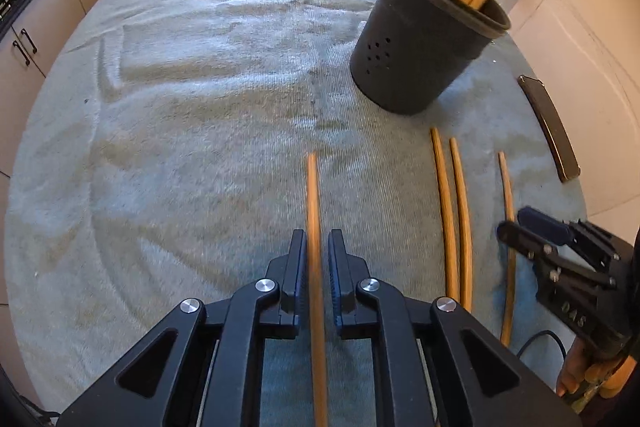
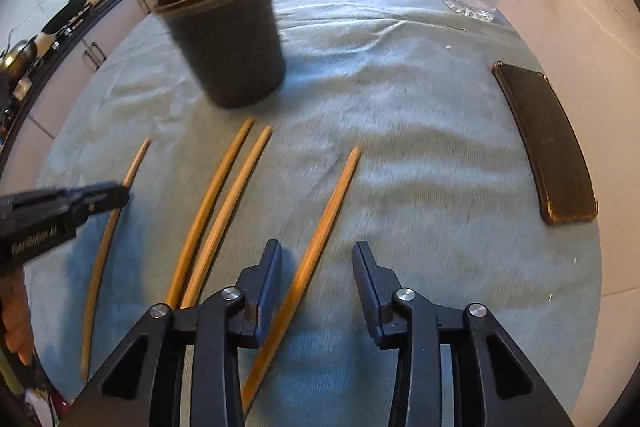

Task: Organize utensils
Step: 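Close the left tool on a chopstick while the right tool grasps another, then carry the left tool's chopstick into the black cup while the right tool inserts its own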

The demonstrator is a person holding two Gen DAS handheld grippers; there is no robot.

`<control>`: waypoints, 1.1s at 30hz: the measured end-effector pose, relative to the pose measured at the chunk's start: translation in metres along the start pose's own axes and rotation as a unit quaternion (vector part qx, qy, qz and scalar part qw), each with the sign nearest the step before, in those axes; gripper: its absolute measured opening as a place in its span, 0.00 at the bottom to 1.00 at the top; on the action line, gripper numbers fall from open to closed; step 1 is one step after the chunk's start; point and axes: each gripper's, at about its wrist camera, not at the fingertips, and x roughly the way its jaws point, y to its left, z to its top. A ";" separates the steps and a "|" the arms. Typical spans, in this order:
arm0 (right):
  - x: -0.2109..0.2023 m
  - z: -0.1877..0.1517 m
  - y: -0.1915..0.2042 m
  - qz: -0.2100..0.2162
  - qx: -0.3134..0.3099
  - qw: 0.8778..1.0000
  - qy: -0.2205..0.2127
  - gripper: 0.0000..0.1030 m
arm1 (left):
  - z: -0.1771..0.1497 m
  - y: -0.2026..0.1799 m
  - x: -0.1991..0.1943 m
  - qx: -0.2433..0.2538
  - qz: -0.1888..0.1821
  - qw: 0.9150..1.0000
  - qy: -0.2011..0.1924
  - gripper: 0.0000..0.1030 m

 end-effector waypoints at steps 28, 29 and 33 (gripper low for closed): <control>-0.075 0.021 0.011 0.013 0.006 0.987 -0.158 0.09 | -0.006 -0.005 -0.086 0.004 -0.034 0.990 -0.138 0.05; -0.083 0.018 0.012 0.014 0.006 0.986 -0.168 0.09 | -0.008 -0.006 -0.093 0.006 -0.034 0.989 -0.146 0.05; -0.112 0.008 0.015 0.014 0.002 0.980 -0.200 0.09 | -0.025 -0.011 -0.127 0.025 -0.025 0.981 -0.191 0.05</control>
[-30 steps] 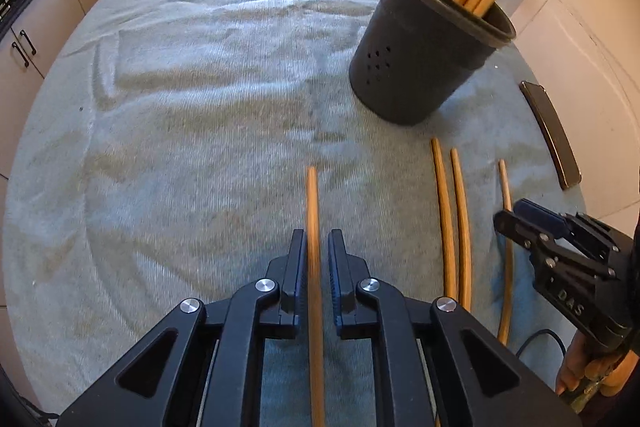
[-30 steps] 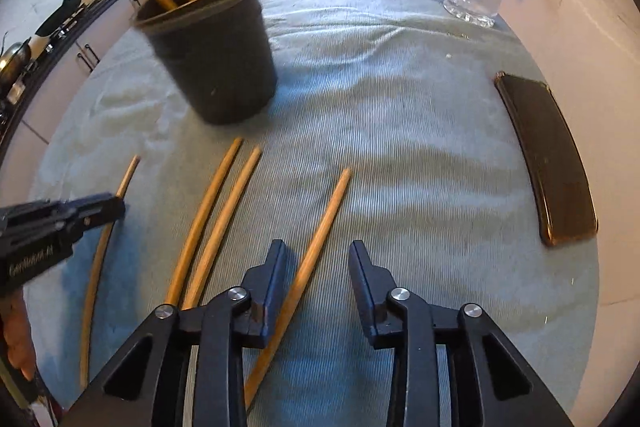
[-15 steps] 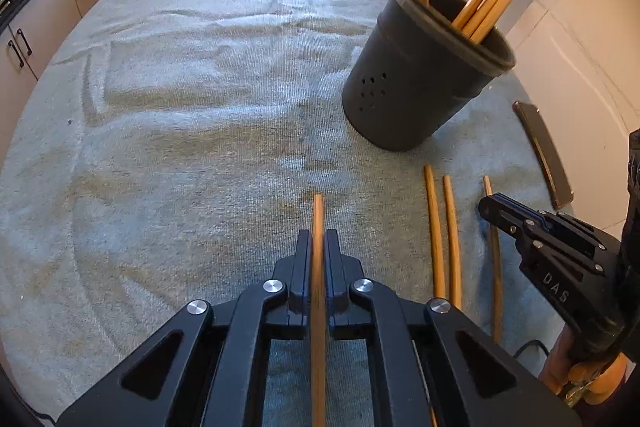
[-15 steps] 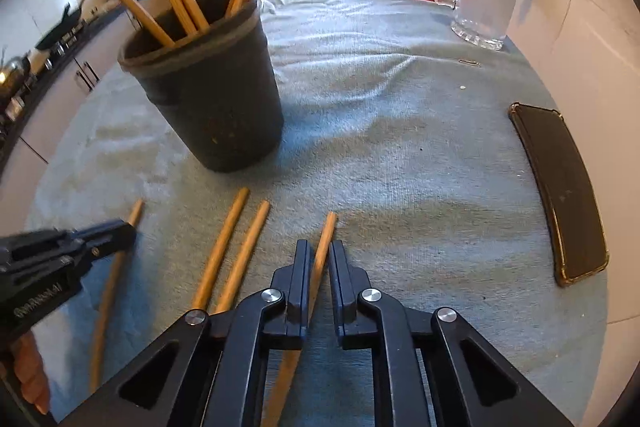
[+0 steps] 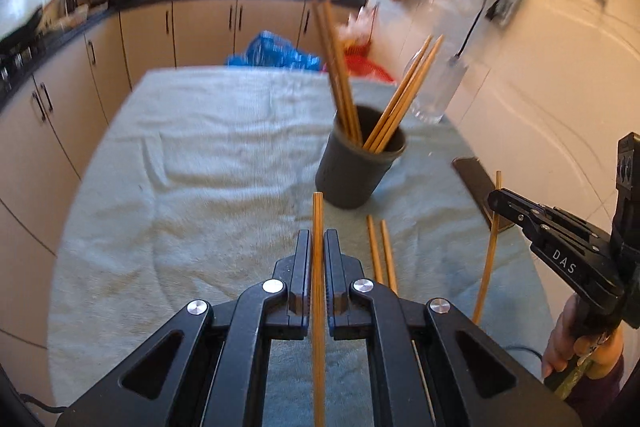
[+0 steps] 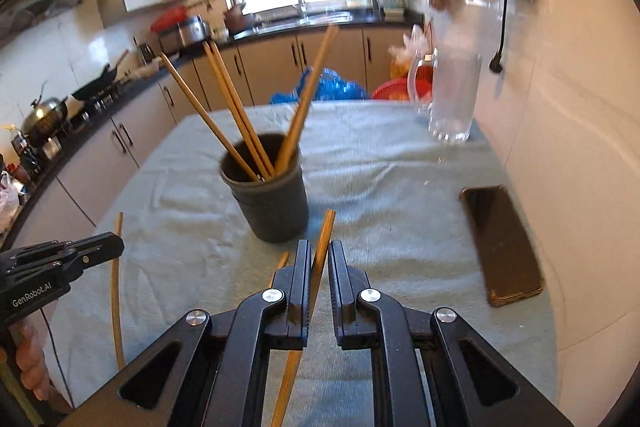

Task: Organize utensils
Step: 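Carry the left tool's chopstick into the black cup while the right tool inserts its own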

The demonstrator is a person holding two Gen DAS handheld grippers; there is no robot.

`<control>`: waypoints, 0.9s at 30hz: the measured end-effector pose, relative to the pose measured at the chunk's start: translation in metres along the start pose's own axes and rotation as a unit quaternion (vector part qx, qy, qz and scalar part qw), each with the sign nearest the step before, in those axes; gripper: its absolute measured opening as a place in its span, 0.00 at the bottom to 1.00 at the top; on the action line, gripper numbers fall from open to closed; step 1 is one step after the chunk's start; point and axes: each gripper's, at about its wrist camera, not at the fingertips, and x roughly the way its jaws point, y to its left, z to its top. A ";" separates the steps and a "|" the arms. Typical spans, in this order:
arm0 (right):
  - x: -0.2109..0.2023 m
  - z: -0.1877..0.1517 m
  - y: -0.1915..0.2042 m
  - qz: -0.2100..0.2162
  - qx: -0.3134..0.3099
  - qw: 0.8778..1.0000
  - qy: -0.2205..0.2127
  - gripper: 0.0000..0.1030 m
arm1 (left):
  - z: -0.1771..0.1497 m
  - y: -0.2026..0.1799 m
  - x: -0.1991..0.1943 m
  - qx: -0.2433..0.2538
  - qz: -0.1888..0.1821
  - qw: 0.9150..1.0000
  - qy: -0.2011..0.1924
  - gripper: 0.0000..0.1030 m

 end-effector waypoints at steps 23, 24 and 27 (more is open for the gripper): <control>-0.102 -0.016 0.019 0.014 -0.026 0.995 -0.092 0.07 | -0.031 -0.040 -0.099 0.069 0.006 0.992 -0.106 0.05; -0.103 -0.016 0.019 0.014 -0.026 0.995 -0.094 0.07 | -0.030 -0.040 -0.101 0.067 0.003 0.992 -0.108 0.05; -0.104 -0.015 0.017 0.015 -0.024 0.995 -0.097 0.07 | -0.027 -0.040 -0.106 0.063 -0.005 0.992 -0.114 0.05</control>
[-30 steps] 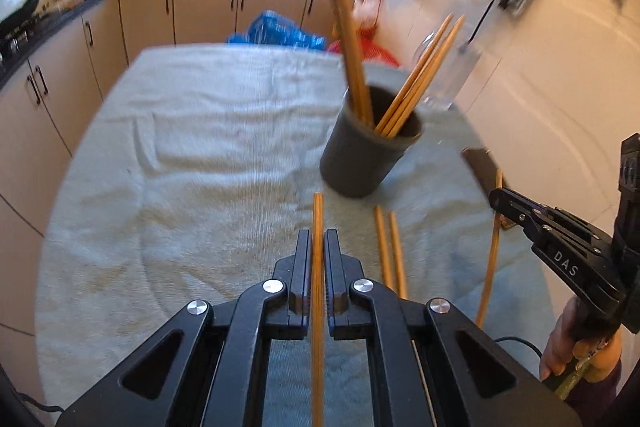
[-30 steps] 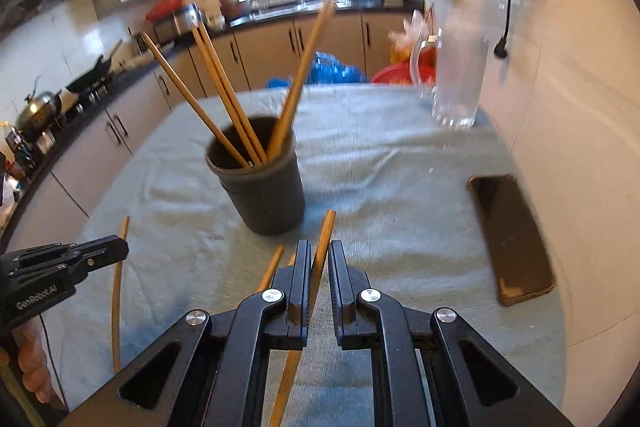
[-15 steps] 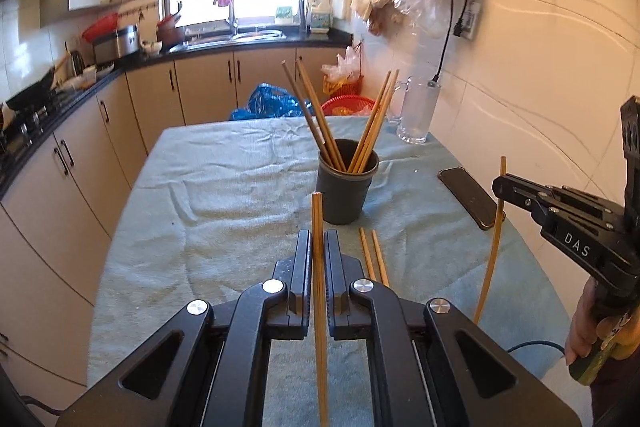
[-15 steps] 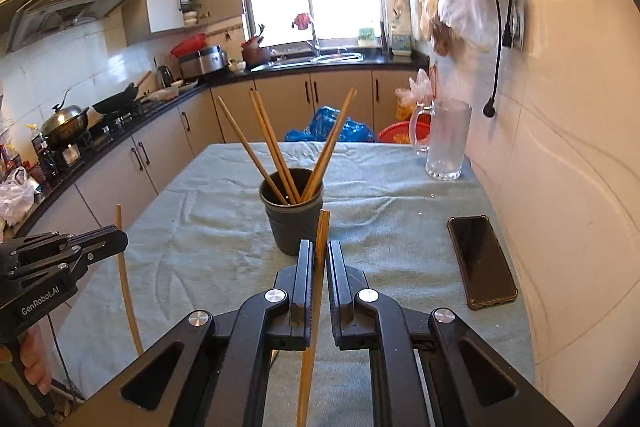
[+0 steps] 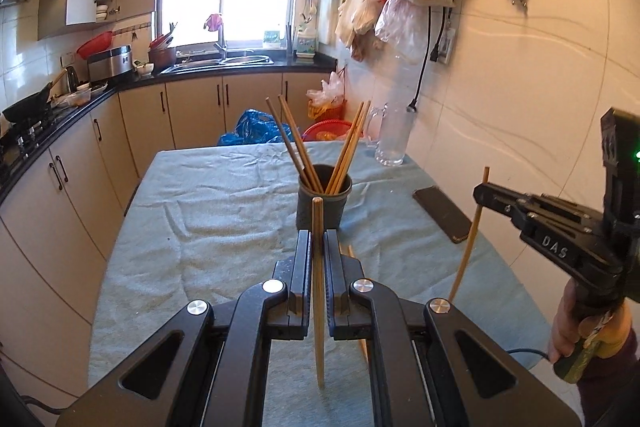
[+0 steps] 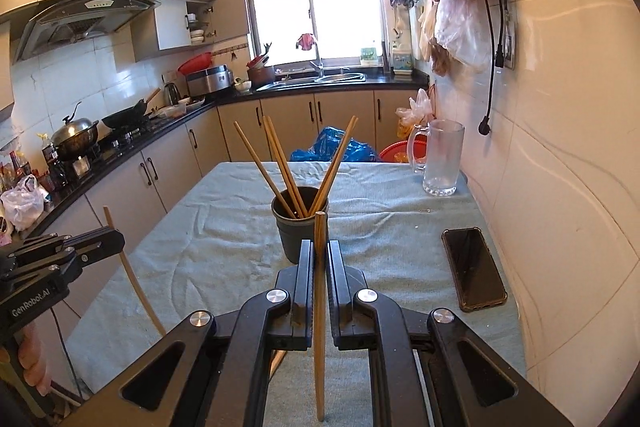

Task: Organize utensils
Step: 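Carry the left tool's chopstick into the black cup while the right tool inserts its own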

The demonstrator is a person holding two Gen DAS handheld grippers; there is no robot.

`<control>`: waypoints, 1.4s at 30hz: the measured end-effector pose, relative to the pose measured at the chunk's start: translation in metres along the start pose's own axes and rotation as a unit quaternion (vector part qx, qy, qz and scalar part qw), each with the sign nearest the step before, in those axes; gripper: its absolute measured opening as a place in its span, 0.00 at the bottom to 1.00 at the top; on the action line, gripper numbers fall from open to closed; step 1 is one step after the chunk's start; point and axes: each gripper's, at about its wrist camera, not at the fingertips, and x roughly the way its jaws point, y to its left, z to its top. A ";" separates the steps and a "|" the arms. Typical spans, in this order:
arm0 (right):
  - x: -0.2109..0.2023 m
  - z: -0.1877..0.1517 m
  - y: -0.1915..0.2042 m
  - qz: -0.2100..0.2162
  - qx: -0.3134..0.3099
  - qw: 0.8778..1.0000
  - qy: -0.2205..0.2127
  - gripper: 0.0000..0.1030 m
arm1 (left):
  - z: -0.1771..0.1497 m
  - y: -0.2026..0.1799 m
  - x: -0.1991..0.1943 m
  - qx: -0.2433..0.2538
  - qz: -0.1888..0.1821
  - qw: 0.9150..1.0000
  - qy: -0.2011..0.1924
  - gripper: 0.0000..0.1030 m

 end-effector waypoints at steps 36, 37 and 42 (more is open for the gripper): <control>0.044 0.146 0.001 0.038 0.029 0.996 -0.073 0.07 | 0.178 0.000 0.064 -0.018 0.012 0.997 -0.070 0.05; 0.048 0.150 0.000 0.038 0.031 0.996 -0.075 0.07 | 0.181 -0.001 0.069 -0.016 0.013 0.997 -0.069 0.05; 0.074 0.164 -0.006 0.029 0.045 0.995 -0.083 0.07 | 0.191 -0.001 0.109 -0.013 0.025 0.998 -0.057 0.05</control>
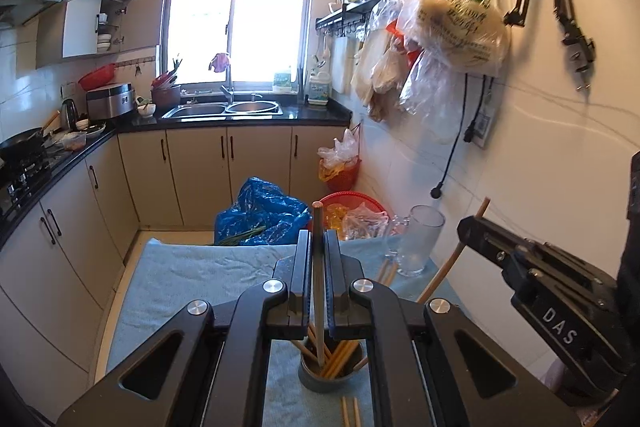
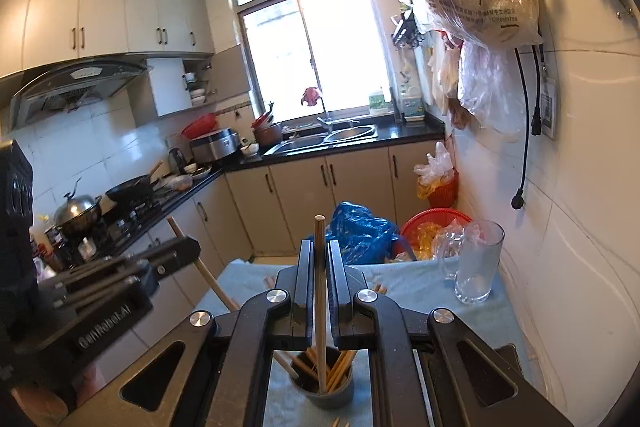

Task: Organize utensils
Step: 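Carry the left tool's chopstick into the black cup while the right tool inserts its own, then open both tools to release the chopsticks into the black cup, then move both open tools back to the remaining chopsticks on the towel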

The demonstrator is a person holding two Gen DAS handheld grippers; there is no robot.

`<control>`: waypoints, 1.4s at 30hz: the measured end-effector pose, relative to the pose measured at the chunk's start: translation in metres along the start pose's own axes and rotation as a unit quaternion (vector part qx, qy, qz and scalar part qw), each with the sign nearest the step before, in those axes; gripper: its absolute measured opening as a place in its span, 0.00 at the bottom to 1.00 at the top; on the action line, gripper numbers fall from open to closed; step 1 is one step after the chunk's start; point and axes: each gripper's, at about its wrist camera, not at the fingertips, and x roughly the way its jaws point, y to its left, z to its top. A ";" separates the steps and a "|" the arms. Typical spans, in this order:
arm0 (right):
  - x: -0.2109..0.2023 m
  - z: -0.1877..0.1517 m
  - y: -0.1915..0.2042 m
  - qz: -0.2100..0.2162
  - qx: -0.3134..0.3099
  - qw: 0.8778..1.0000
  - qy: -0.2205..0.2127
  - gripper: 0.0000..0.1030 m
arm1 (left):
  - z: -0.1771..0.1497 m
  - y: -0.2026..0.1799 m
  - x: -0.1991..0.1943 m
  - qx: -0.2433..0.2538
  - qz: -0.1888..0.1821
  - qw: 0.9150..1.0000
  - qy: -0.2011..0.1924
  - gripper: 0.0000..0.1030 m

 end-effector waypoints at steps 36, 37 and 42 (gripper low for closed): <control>-0.013 -0.070 -0.066 -0.052 0.002 0.993 0.108 0.56 | -0.095 0.041 -0.052 -0.047 0.005 0.996 0.071 0.46; -0.023 -0.073 -0.070 -0.062 -0.010 0.992 0.111 0.58 | -0.104 0.045 -0.057 -0.051 0.005 0.996 0.077 0.47; -0.066 -0.084 -0.092 -0.126 -0.067 0.982 0.123 0.64 | -0.144 0.057 -0.065 -0.076 0.003 0.991 0.111 0.47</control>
